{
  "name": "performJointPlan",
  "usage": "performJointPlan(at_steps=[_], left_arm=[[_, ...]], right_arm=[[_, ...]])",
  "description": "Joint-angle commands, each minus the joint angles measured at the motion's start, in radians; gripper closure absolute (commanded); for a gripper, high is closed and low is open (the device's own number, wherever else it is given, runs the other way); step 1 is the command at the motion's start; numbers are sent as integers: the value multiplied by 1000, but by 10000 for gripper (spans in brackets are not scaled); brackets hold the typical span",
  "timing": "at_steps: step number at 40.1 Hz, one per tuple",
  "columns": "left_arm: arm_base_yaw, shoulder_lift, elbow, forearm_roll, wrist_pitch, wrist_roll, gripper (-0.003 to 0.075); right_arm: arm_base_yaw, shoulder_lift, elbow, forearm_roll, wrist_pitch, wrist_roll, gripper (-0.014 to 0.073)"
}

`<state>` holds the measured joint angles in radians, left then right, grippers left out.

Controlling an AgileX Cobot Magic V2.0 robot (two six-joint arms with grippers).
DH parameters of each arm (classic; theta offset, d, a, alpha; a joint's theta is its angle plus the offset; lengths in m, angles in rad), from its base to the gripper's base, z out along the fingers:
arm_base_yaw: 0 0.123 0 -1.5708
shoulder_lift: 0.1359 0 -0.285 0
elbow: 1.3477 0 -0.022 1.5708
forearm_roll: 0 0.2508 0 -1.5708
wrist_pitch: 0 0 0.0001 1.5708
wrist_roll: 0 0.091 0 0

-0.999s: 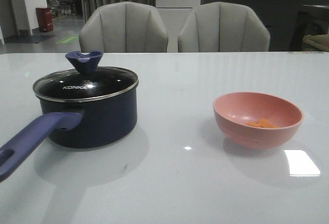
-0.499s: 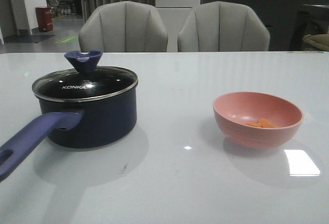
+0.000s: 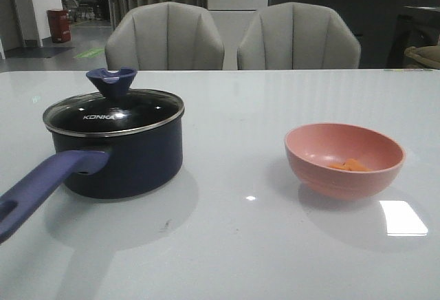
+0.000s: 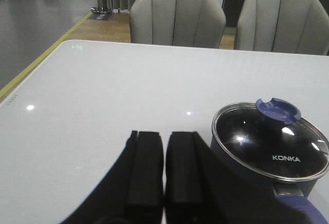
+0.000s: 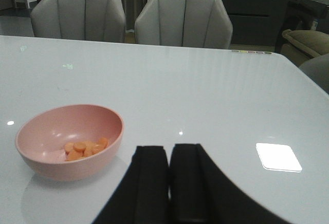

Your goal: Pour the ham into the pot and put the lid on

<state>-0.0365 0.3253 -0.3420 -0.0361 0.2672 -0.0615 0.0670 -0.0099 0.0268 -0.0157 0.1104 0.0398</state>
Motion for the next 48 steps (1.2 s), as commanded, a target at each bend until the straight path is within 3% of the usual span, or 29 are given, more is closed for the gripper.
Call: performJointPlan(at_steps=[1, 19, 23, 29, 33, 48], left_arm=[[-3, 18, -28, -11, -85, -6, 600], [-3, 18, -29, -20, -58, -6, 581], [-3, 18, -29, -20, -47, -6, 481], [-3, 18, -29, -20, -45, -6, 170], [-3, 21, -29, -18, -45, -6, 33], [-5, 39, -39, -65, -67, -6, 66]], right_arm=[[-6, -19, -5, -12, -83, -6, 433], [-6, -19, -5, -12, -83, -6, 433], [-6, -19, -5, -12, -83, -6, 433], [-6, -19, -5, -12, -83, -6, 433], [-6, -19, -5, -12, -83, -6, 433], [-6, -19, -5, -12, -83, -6, 433]])
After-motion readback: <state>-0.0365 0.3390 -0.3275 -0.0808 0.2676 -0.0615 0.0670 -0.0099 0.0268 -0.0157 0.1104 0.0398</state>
